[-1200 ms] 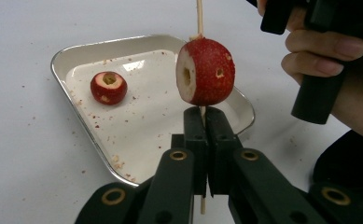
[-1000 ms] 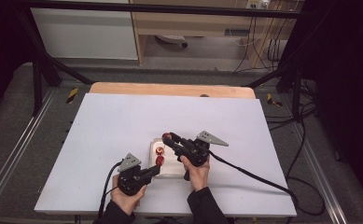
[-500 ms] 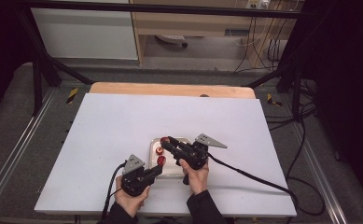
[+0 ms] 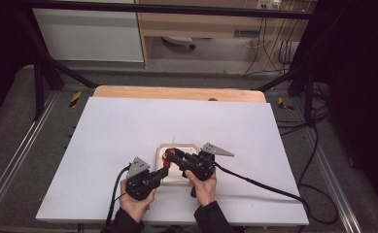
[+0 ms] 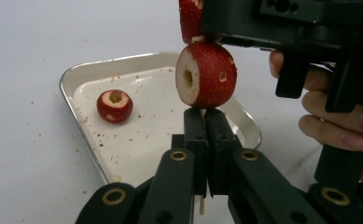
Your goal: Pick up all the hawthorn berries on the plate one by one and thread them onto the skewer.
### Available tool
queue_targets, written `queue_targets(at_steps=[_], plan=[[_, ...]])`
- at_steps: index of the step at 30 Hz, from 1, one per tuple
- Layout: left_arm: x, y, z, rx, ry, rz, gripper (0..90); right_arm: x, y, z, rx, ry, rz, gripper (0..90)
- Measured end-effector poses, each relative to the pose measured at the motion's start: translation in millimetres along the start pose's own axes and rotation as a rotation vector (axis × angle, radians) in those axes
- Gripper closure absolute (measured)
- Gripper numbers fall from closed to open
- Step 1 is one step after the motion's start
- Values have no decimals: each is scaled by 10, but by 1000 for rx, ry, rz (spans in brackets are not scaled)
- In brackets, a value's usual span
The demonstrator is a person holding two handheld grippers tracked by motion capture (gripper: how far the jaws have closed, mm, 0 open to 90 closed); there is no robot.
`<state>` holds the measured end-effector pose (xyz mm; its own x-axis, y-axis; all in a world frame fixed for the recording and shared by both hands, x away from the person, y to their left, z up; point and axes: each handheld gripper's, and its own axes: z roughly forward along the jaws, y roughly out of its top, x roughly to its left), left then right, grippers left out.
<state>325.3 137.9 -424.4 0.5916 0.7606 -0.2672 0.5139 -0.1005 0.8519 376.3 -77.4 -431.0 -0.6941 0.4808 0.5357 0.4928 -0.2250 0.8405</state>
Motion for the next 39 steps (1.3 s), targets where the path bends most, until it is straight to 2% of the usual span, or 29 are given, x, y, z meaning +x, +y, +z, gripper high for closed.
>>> queue_targets(at_steps=[1,3,6,8,11,13,16,25,29,33,39], plan=[[5,-12,4,2,3,4,885,9,-11,2,-5,-2,-6,626],[19,-26,28,18,7,6,885,10,-22,25,17,-3,1,624],[43,-32,41,20,0,6,884,9,-28,25,27,-26,2,611],[66,-28,24,21,5,14,884,14,-13,14,17,-33,-6,522],[118,-34,-12,24,8,17,883,22,53,-25,34,-46,-52,453],[161,-38,-31,33,14,34,883,19,104,-66,69,-75,-94,396],[227,-45,-60,56,20,63,882,-15,150,-122,100,-98,-119,329],[341,-60,-144,113,20,118,880,-147,216,-266,248,-189,-185,149],[395,-72,-228,133,23,154,880,-163,247,-292,316,-216,-212,110],[472,-75,-312,155,26,174,879,-180,292,-307,346,-230,-216,92],[577,-101,-424,172,34,183,879,-194,368,-336,391,-249,-216,78]])
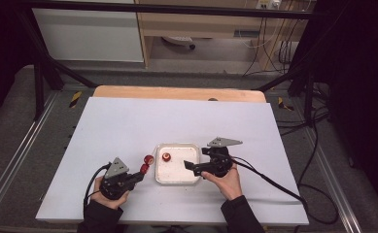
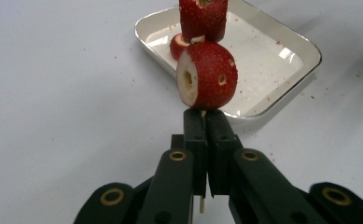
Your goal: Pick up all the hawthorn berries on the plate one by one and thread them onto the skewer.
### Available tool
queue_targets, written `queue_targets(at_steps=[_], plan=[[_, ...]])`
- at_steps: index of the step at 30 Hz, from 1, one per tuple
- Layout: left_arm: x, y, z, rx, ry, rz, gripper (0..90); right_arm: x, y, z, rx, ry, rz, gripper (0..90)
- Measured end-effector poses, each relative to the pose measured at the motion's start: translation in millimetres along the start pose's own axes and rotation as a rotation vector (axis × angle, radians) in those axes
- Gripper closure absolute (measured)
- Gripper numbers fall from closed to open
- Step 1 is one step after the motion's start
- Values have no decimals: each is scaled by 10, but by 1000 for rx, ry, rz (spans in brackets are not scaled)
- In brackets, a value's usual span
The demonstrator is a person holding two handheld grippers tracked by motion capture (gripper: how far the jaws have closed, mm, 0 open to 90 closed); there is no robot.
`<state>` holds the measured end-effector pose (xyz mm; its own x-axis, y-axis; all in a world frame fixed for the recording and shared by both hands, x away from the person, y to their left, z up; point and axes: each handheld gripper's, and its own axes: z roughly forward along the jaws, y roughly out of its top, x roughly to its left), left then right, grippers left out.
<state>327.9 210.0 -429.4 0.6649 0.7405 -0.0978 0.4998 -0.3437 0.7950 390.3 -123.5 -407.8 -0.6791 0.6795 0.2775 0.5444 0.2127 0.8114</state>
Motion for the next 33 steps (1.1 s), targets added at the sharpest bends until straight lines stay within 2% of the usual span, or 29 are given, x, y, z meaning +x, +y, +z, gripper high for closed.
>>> queue_targets(at_steps=[4,6,18,23,29,33], plan=[[62,-40,-43,10,2,6,879,-17,41,-10,40,-14,-5,74],[89,-54,-58,11,-2,9,879,-7,75,-1,66,-28,-31,74],[180,-69,-110,17,-7,22,878,127,383,120,161,-40,-91,90],[229,-80,-133,30,5,29,879,181,499,246,214,-44,-103,107],[299,-108,-186,34,9,23,879,288,615,471,300,-50,-156,131],[327,-119,-199,36,4,18,878,341,682,636,363,-58,-170,139]])
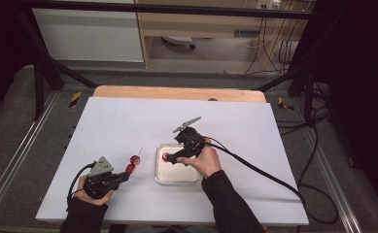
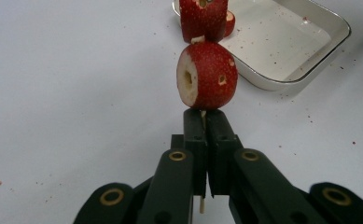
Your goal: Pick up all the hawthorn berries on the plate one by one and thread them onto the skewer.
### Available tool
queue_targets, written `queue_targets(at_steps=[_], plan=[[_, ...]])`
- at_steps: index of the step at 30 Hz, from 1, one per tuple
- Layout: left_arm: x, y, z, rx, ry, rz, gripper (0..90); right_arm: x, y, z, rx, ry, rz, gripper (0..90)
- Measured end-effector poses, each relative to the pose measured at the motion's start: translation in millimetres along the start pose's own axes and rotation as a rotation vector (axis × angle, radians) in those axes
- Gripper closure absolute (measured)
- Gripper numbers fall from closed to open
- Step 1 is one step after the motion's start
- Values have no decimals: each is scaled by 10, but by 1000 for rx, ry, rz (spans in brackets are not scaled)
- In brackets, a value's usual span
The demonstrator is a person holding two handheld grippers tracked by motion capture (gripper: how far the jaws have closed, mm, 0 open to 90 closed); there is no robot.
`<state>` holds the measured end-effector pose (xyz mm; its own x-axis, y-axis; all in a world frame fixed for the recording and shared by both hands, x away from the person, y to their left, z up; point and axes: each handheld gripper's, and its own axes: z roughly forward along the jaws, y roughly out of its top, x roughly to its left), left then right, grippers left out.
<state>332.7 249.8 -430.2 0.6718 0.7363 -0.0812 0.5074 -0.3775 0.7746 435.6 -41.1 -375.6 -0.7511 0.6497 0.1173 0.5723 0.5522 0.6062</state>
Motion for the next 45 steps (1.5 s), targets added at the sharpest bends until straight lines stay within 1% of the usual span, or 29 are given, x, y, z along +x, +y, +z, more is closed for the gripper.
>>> queue_targets(at_steps=[1,3,8,10,11,15,19,24,31,37,45], plan=[[7,-2,0,0,0,2,878,14,29,31,12,1,3,143],[11,-7,4,4,-1,-2,879,33,82,91,40,-6,-8,151],[5,-4,15,6,-1,3,878,61,183,226,86,-10,-15,178],[6,-5,17,7,3,5,878,55,208,278,90,-3,-8,205],[9,-5,17,8,4,3,878,55,218,304,99,2,0,222],[9,-3,22,7,3,2,878,40,244,409,142,6,1,281],[10,-3,18,6,4,-1,878,26,254,486,159,12,14,350],[2,-2,23,9,4,2,878,10,249,551,185,10,36,424],[-8,0,28,12,1,4,878,-19,243,624,216,31,74,510],[-10,1,29,12,-1,5,878,-32,233,671,239,38,85,555],[-11,1,29,12,0,5,878,-32,215,713,263,31,90,602]])
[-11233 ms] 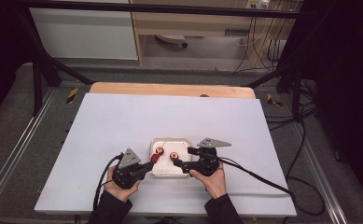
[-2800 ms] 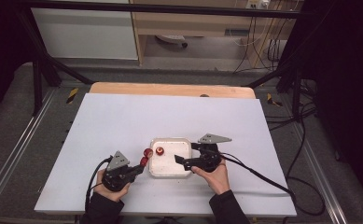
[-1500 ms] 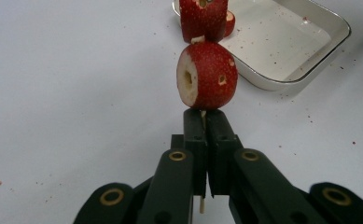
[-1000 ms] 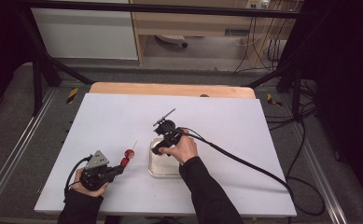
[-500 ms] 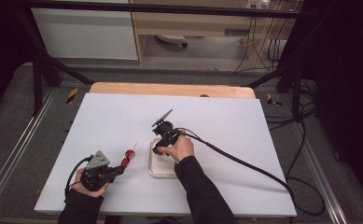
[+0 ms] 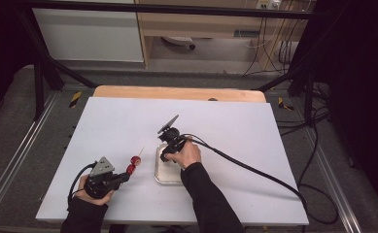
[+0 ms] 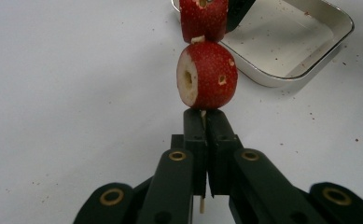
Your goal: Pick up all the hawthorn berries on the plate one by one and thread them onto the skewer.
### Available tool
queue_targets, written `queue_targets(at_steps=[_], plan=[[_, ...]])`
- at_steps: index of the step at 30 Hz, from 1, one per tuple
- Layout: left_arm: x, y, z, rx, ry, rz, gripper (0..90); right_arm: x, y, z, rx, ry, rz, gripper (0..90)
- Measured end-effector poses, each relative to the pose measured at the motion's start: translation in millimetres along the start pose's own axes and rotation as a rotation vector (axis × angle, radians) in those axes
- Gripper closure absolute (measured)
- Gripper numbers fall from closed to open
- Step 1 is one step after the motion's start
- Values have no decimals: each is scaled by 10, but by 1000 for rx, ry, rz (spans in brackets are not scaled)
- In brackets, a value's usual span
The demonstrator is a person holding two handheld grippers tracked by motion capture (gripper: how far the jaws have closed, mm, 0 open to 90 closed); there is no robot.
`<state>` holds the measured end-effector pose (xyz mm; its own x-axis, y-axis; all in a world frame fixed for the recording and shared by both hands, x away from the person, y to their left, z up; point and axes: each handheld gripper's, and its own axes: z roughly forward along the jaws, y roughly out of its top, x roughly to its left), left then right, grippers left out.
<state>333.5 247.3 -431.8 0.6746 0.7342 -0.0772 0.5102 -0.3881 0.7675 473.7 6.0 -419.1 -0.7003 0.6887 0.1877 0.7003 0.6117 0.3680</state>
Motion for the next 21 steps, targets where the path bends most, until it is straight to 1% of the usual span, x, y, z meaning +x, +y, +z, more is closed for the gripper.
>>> queue_targets(at_steps=[6,11,16,21], plan=[[-3,0,3,1,0,3,878,1,0,0,8,-2,7,613],[-4,0,2,0,1,3,878,3,-5,-25,0,6,2,616],[-12,2,3,0,1,5,878,20,-4,-135,-24,4,13,618],[-23,4,2,-2,0,8,878,39,-23,-259,-44,4,3,618]])
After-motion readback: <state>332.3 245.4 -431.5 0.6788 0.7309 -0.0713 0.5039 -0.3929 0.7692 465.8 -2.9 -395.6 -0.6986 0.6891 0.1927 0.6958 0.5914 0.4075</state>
